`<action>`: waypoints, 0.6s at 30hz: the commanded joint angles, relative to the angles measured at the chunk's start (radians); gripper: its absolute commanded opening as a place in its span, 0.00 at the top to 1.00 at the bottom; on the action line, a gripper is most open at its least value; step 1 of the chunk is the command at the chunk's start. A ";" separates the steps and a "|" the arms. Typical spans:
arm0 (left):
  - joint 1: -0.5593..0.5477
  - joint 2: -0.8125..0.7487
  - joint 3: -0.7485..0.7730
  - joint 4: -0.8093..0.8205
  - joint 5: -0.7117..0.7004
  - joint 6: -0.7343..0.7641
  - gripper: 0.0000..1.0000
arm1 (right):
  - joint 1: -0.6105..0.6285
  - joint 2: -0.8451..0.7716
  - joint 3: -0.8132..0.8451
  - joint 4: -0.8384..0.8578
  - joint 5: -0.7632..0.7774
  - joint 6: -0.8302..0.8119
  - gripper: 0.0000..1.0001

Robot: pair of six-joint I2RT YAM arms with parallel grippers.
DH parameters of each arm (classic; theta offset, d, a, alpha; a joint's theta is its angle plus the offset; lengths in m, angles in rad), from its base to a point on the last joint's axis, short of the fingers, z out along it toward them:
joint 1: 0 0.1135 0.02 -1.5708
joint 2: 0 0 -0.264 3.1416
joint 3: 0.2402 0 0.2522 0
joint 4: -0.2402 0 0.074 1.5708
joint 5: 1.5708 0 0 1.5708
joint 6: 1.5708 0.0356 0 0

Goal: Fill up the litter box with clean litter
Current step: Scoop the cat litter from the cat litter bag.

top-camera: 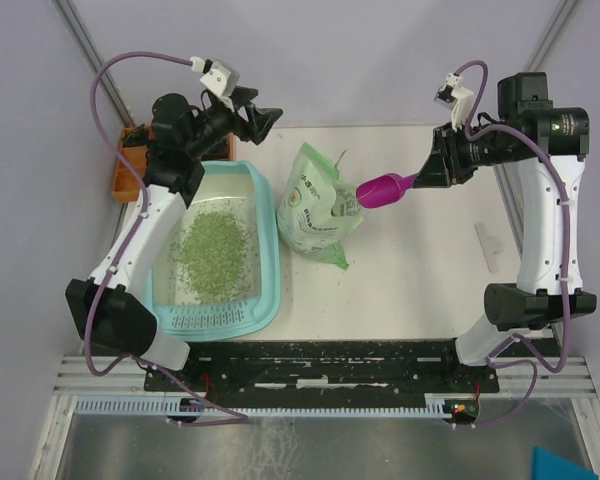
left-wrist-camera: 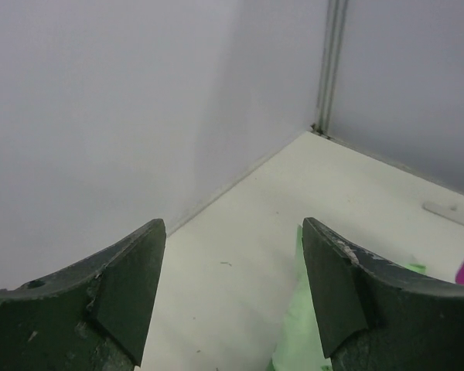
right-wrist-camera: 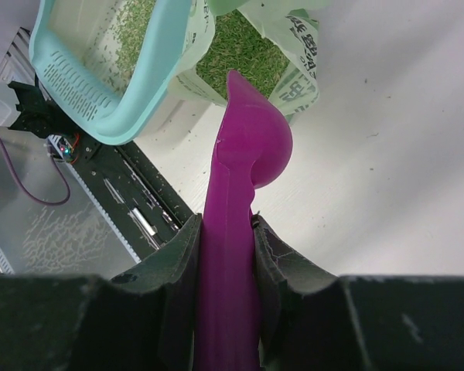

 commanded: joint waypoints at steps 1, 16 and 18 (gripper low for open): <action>0.018 0.079 0.051 -0.041 0.374 -0.061 0.22 | -0.004 0.026 0.024 -0.050 -0.052 -0.004 0.98; 0.021 0.235 0.063 -0.062 0.478 -0.078 0.26 | -0.005 0.054 0.022 -0.041 -0.034 -0.003 0.98; 0.020 0.250 0.057 -0.043 0.491 -0.091 0.26 | -0.005 0.057 0.022 -0.043 -0.028 -0.005 0.98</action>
